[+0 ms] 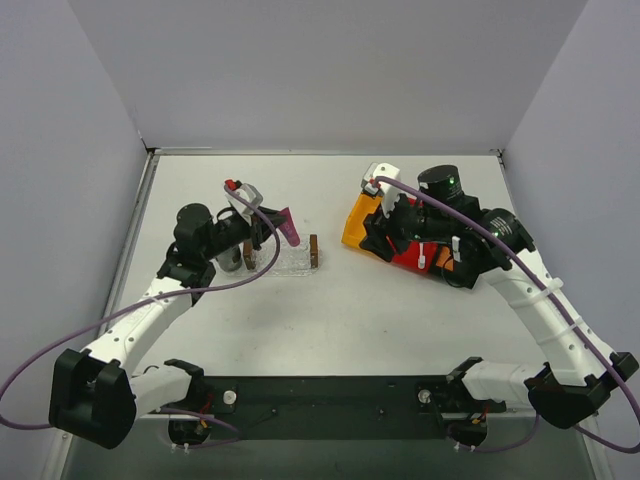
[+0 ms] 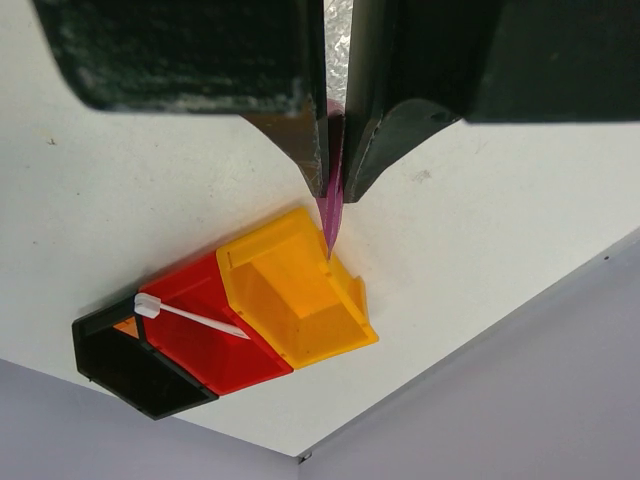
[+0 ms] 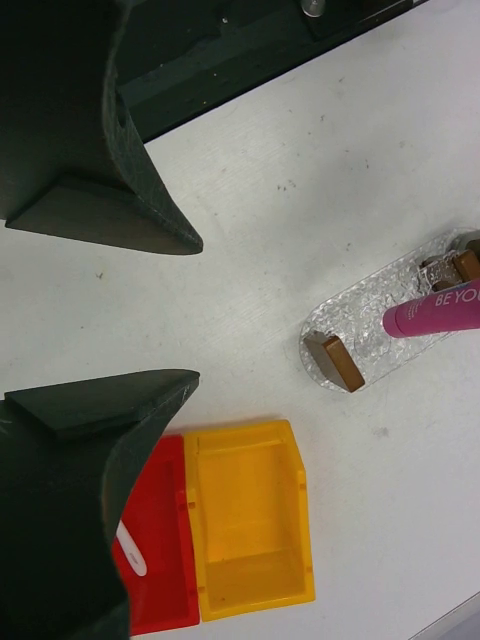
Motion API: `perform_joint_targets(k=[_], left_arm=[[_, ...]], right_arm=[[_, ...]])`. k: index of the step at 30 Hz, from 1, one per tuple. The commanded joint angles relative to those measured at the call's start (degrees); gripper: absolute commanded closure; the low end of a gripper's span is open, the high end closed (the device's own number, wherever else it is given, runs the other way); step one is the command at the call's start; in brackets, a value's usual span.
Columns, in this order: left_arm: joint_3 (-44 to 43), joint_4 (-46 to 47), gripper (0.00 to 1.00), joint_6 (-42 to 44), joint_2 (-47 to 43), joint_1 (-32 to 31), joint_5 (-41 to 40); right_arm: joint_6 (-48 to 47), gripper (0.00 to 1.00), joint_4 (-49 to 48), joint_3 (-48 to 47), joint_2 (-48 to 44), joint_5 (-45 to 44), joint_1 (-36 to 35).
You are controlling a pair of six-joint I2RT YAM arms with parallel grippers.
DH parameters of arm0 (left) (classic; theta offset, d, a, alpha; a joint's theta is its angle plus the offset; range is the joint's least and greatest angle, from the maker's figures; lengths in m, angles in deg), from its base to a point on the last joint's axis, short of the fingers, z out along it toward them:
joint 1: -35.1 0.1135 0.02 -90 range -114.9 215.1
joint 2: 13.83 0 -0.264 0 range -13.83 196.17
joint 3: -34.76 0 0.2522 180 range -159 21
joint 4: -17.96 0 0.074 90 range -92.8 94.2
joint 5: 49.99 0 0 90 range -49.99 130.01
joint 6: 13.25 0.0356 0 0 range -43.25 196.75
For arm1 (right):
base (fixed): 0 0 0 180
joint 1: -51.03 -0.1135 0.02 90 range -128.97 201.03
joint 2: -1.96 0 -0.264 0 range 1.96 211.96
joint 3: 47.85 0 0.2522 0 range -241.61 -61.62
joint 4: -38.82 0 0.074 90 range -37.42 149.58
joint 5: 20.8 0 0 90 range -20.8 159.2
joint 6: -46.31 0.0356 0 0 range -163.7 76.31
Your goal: Prepare toiletry sets of a toothbrush and toothpaste on the tray
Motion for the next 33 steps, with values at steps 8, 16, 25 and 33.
perform_joint_targets(k=[8,16,25,33], left_arm=[[-3.07,6.64,1.00,3.53,6.39,0.39,-1.53],[-2.90,8.84,1.00,3.44,9.20,0.22,-1.00],[-3.42,10.07,1.00,3.00,11.49,0.30,-0.74],[-3.95,10.07,1.00,3.09,12.19,0.21,-0.12]], right_arm=[[-1.46,0.55,-0.74,2.54,-2.54,-2.66,0.77],[-1.55,0.55,-0.74,3.51,-2.89,-2.66,1.21],[-1.55,0.55,-0.74,3.69,-2.72,-2.40,1.56],[-1.73,0.56,-0.74,4.13,-2.89,-2.57,1.65]])
